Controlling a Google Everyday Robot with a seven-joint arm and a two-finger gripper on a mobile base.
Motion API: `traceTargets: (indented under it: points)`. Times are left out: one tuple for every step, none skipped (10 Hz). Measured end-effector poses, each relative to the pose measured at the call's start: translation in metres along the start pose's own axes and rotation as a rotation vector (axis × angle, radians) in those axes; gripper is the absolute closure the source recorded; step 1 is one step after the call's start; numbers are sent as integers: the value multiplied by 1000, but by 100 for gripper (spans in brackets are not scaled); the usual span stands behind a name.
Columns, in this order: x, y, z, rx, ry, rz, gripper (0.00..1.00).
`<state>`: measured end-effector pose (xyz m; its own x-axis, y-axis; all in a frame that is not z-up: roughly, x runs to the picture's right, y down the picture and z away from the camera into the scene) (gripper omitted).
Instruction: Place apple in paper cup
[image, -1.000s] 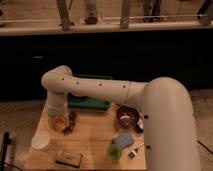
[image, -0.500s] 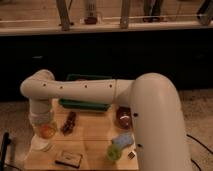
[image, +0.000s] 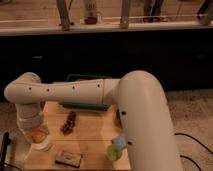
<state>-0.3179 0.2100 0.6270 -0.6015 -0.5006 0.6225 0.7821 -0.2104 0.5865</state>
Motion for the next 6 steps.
traceTargets:
  points:
    - [0,0,0,-1,-3,0,99]
    - [1,1,-1,1,-5,4,94]
    - [2,2,-1,2,-8,6,85]
    - [2,1,-1,3,-12,5,74]
    - [3,0,-1,2,-15,2,62]
    - [3,0,-1,1,-18,1,53]
